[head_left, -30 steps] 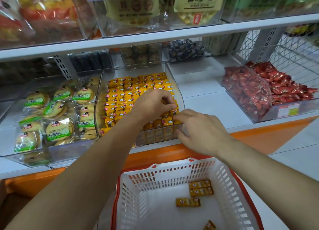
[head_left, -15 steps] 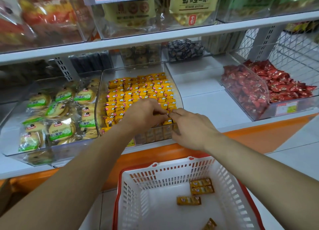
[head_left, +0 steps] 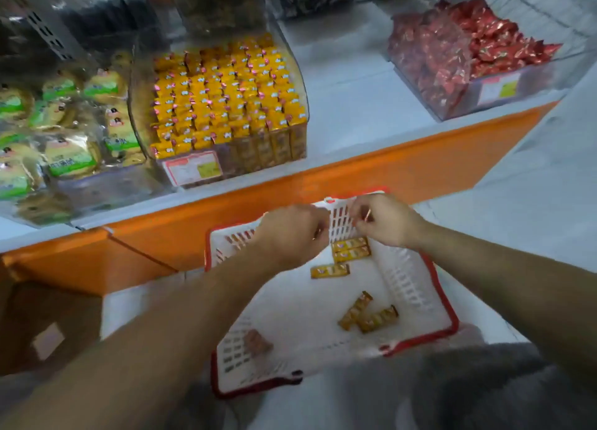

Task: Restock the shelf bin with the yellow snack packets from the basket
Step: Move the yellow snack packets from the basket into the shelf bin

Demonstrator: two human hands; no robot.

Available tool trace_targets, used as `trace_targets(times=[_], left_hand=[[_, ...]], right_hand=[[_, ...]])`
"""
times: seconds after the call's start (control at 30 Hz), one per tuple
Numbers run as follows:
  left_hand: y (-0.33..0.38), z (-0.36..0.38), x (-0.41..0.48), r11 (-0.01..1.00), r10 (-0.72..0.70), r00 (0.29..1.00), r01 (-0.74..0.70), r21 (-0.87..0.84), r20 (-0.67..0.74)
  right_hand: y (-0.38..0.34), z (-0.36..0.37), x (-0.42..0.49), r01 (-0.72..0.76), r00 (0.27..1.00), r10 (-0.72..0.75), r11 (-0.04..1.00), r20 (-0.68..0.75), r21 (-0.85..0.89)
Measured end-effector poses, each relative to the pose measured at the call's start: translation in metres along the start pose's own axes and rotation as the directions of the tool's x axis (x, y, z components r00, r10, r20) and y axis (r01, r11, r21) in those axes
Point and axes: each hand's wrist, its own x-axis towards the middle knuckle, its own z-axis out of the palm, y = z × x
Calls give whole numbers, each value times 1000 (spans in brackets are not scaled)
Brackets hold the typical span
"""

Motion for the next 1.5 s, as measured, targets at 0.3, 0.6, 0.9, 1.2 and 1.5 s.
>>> trace_targets(times=[0.3,0.6,0.9,1.2,1.5], left_hand=[[-49,228,9,878,-387,854,457,-144,348],[-54,305,44,984,-180,925,165,72,335],[-51,296,59,953,-74,990,105,-283,117],[-38,318,85,986,-80,984,102,-134,160],[-35,329,79,983,-140,955,166,-78,263]], right_hand=[[109,189,-9,-156,760,233,972,607,-178],[124,221,-1,132,727,144,931,672,-342],[125,207,-17,-62,623,282,947,729,-314],[125,206,-12,-94,467,314,947,827,-307],[135,210,-11,-211,413,378,925,829,-317]])
